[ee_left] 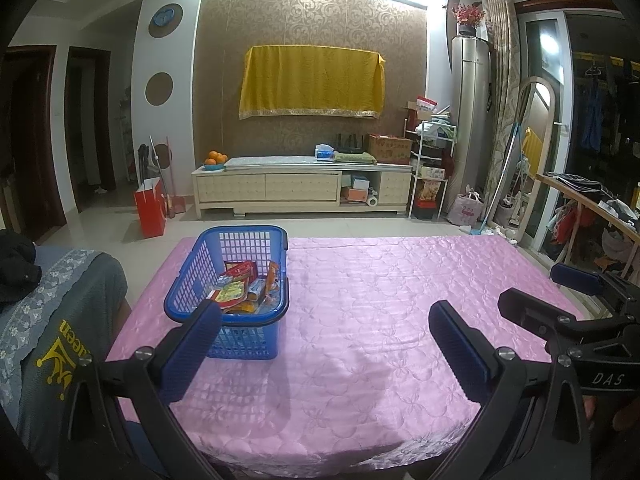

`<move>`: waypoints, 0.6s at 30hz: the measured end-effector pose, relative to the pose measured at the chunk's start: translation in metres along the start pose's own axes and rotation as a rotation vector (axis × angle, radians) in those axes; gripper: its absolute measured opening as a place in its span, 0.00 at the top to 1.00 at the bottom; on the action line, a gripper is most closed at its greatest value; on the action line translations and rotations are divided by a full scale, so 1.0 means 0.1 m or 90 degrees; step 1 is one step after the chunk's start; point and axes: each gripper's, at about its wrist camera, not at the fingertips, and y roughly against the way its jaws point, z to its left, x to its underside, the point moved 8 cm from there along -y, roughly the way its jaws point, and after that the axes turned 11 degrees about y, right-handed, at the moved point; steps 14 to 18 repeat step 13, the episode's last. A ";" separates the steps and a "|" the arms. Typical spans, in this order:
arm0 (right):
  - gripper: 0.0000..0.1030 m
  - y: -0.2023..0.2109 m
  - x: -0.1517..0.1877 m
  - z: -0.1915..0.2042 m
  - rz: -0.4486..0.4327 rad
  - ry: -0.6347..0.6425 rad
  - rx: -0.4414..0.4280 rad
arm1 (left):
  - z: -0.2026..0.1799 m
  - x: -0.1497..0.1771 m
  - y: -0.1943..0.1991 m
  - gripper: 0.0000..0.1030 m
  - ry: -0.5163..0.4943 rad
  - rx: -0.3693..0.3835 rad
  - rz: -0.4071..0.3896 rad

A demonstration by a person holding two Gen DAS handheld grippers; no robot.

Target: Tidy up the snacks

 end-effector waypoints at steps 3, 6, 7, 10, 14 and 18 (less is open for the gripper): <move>0.00 0.01 0.00 0.00 0.000 0.000 -0.002 | 0.00 0.01 0.00 0.00 0.000 0.000 0.001; 0.00 0.01 0.01 -0.01 0.003 0.000 -0.004 | 0.01 0.00 0.01 0.00 0.000 0.000 0.001; 0.00 0.01 0.01 -0.01 0.003 -0.001 -0.006 | 0.01 0.00 0.01 0.00 0.000 -0.001 0.001; 0.00 0.00 0.00 -0.03 0.004 -0.001 -0.007 | 0.02 0.00 0.01 0.00 0.000 -0.002 0.002; 0.00 0.00 0.00 -0.03 0.003 -0.001 -0.007 | 0.03 -0.01 0.02 0.00 0.000 -0.002 0.003; 0.00 0.00 0.00 -0.03 0.003 -0.001 -0.007 | 0.03 -0.01 0.02 0.00 0.000 -0.002 0.003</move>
